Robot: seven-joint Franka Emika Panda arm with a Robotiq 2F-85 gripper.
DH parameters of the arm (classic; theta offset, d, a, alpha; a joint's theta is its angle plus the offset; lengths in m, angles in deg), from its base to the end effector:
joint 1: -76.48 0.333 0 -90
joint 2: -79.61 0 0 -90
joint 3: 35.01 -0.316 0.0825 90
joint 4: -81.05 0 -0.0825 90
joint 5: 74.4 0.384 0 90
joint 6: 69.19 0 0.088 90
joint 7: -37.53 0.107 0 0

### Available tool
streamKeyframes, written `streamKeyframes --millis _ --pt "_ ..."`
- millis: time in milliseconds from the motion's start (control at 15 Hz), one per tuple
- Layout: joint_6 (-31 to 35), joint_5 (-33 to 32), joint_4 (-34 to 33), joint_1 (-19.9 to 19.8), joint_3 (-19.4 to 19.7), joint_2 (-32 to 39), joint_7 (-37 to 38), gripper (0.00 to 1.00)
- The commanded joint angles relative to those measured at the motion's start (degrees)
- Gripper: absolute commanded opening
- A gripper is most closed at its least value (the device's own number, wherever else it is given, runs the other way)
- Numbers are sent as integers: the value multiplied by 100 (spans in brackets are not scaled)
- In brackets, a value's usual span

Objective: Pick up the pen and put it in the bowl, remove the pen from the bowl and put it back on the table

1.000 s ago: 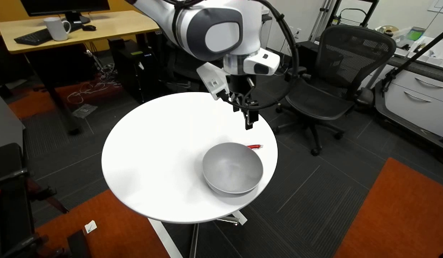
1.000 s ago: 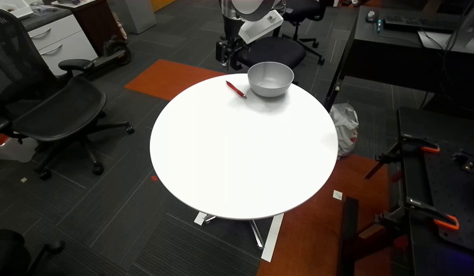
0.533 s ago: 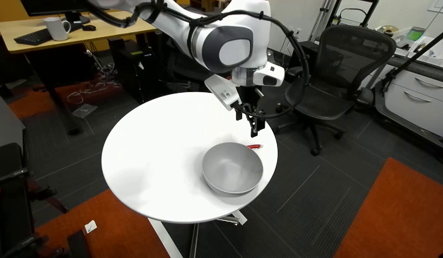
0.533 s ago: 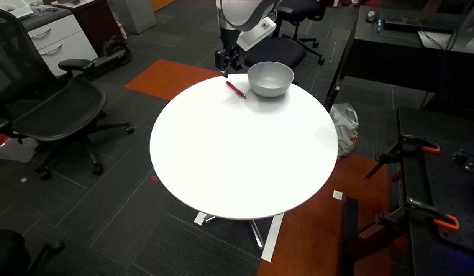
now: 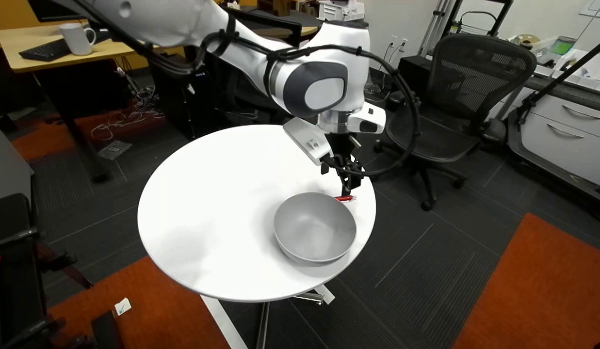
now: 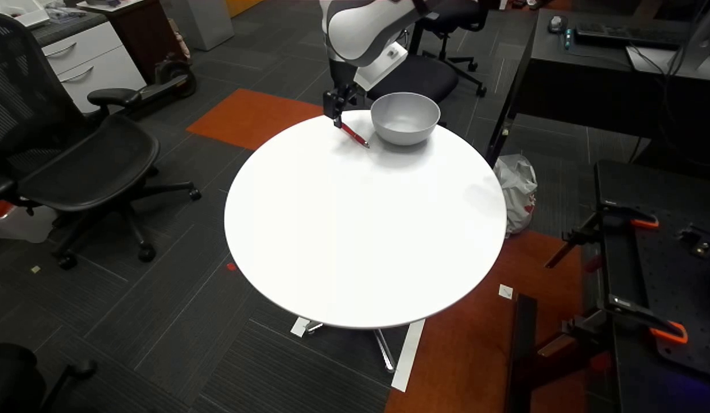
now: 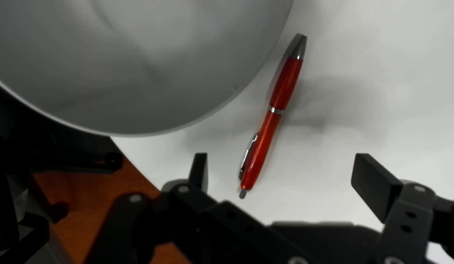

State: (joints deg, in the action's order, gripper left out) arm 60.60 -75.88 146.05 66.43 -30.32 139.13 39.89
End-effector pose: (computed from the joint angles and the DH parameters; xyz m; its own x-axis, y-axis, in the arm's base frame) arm 0.7543 -0.1784 0.1757 0.9681 -0.2318 0.0954 -0.2402 -0.9667 0.0878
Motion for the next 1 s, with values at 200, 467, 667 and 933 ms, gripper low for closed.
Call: streamKeyframes --millis 200,467,667,933 --pt "-498 125 -697 -118 -142 459 -328 100" --pt "-706 111 -941 -121 -164 654 -341 100" --pt "-892 93 -1145 -109 -150 794 -319 100" --pt "-1037 69 -1384 -94 -127 951 -292 70"
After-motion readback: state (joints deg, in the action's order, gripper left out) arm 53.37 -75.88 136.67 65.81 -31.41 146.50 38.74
